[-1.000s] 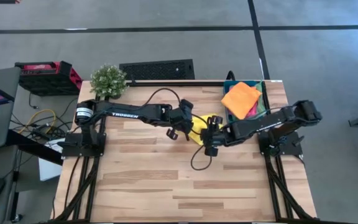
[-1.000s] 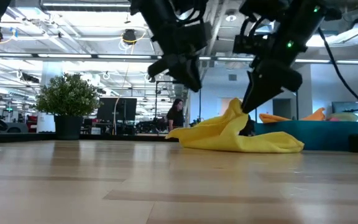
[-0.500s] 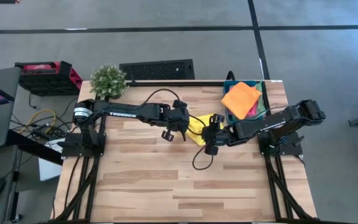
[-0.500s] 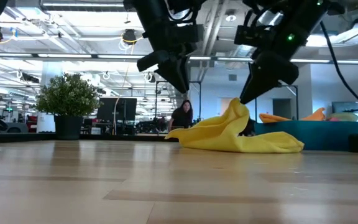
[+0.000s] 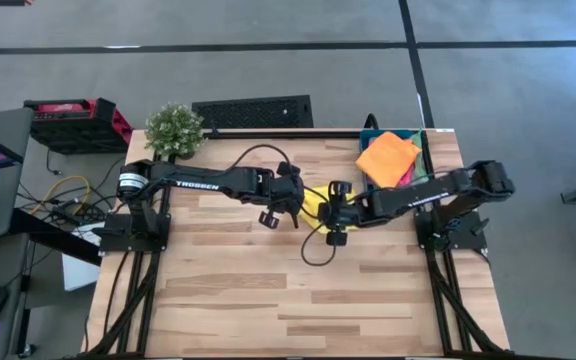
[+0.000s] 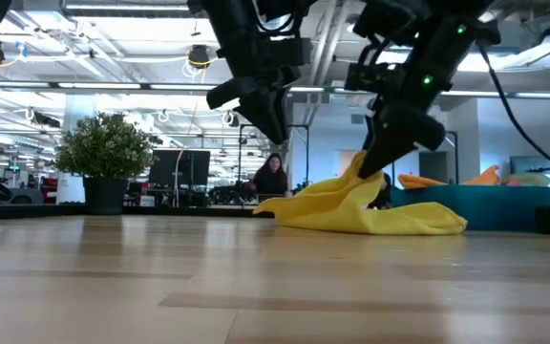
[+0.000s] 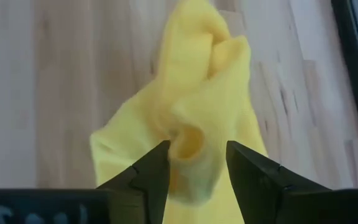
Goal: Fold microfiber towels
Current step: Fold the yellow microfiber towel on the table
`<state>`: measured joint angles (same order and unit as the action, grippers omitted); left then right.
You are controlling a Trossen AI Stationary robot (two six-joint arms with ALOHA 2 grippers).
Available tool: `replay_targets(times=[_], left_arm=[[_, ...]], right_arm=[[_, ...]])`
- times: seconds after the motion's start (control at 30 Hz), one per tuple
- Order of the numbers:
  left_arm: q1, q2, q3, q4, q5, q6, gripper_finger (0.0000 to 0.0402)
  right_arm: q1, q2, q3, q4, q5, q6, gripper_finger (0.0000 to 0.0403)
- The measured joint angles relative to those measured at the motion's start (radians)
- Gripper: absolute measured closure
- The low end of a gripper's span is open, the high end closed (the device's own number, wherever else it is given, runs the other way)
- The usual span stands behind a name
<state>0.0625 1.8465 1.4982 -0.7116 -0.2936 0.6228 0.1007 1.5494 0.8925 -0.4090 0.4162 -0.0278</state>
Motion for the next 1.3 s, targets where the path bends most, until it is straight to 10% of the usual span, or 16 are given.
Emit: replay_targets(times=[0.37, 0.97, 1.3], left_arm=[[-0.006, 0.000, 0.000, -0.025, 0.000, -0.013, 0.0321], [-0.011, 0.000, 0.000, -0.139, 0.032, -0.116, 0.0321], [0.001, 0.008, -0.075, 0.090, 0.255, -0.058, 0.0321]], right_arm=[[-0.016, 0.048, 0.001, 0.021, 0.001, 0.017, 0.0384], [-0.007, 0.008, 0.002, -0.319, 0.212, 0.783, 0.0397], [0.034, 0.006, 0.002, -0.474, 0.217, 0.973, 0.0397]])
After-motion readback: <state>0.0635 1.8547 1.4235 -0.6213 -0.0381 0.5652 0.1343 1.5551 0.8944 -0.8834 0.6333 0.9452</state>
